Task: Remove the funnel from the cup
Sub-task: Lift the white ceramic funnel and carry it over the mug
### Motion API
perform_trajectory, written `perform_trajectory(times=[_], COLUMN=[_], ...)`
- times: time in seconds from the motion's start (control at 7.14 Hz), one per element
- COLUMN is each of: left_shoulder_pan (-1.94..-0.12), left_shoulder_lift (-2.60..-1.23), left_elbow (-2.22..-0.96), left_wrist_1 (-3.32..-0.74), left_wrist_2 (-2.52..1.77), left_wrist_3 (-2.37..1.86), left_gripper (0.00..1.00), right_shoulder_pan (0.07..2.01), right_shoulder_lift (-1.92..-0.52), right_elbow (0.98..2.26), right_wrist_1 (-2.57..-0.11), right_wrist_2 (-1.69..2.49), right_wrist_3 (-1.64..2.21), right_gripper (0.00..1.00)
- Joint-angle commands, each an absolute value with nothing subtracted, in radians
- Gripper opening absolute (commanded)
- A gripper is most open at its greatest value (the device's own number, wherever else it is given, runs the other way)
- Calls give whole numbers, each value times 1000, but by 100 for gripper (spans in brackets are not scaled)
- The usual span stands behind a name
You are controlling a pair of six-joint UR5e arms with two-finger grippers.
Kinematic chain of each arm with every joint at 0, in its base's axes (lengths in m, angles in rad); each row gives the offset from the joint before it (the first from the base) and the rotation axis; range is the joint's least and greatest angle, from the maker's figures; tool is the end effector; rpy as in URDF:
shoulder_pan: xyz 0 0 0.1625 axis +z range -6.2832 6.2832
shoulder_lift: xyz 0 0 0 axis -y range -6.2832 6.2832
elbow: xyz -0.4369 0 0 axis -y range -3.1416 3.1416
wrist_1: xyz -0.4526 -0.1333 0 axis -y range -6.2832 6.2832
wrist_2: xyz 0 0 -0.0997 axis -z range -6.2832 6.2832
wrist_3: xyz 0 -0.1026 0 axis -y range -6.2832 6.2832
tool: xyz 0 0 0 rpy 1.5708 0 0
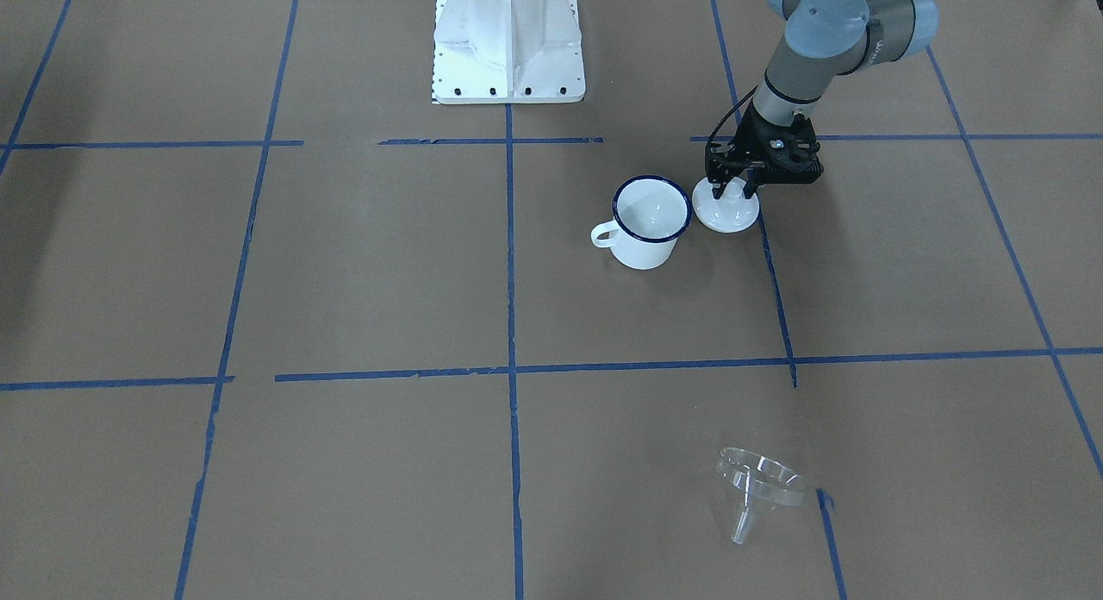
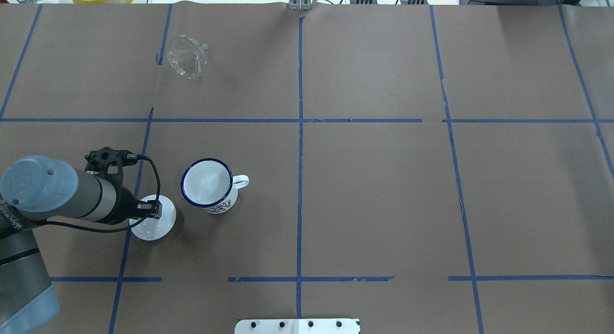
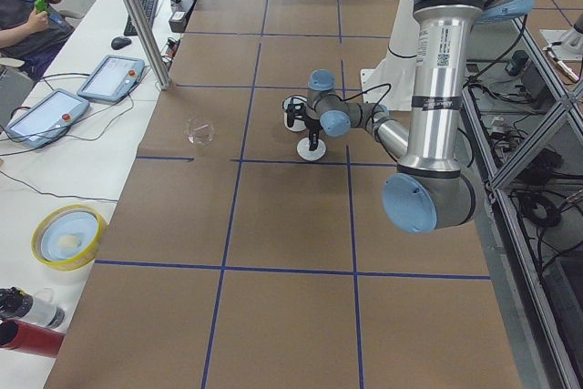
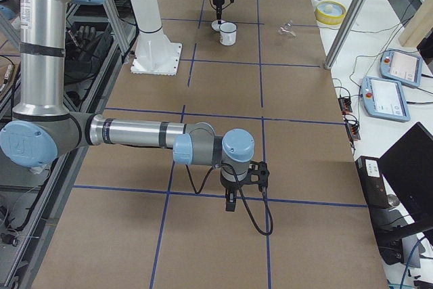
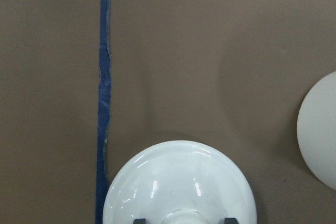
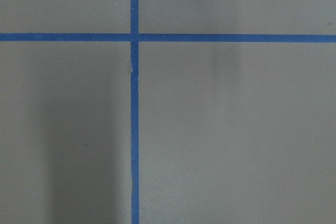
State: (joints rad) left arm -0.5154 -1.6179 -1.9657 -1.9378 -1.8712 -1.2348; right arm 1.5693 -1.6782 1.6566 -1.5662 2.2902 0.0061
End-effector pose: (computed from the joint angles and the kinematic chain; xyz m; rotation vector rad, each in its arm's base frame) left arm 0.4447 -0.3702 0.4008 0.0730 0.8478 -0.0469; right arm 0.0649 -0.5041 0.6855 -0.0190 -0.7193 0.0105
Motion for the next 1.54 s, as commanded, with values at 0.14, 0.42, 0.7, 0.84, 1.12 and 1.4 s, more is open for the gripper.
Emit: perform_trajectory(times=[0.14,0.42,0.7,0.84,1.12,1.4], left_shoulder_pan=[-518,-531,-555,-572,-615,-667], left_shoulder_lift=[-1617,-1617,-1615,-1611,-1591,-1620], left_elbow=[-1977,-1979,-1993,-2011,-2174,-2372], left_wrist_1=[-1936,-1936,-1936,-1927,-1745,-1497], left_wrist_2=[-1871,-1871,-1871,-1871,-1873,-1876], left_wrist_3=[-1235,-1235,-1233,-1230,-1223,-1218], left_gripper=[0,0,0,0,0,0], right_shoulder_pan=[1569,1569,1569,1569,1569,1569], right_shoulder_lift=[-1678,-1678,-1678,-1678,-1678,-1678], right_elbow=[1657,1657,1657,1657,1657,1657], right_wrist_1=[-1566,-1566,-1566,-1566,-1566,-1566], right_wrist_2=[2290,2290,2290,2290,2290,2290], right_wrist_3=[6,6,6,6,6,6], right_gripper=[100,100,100,100,100,100])
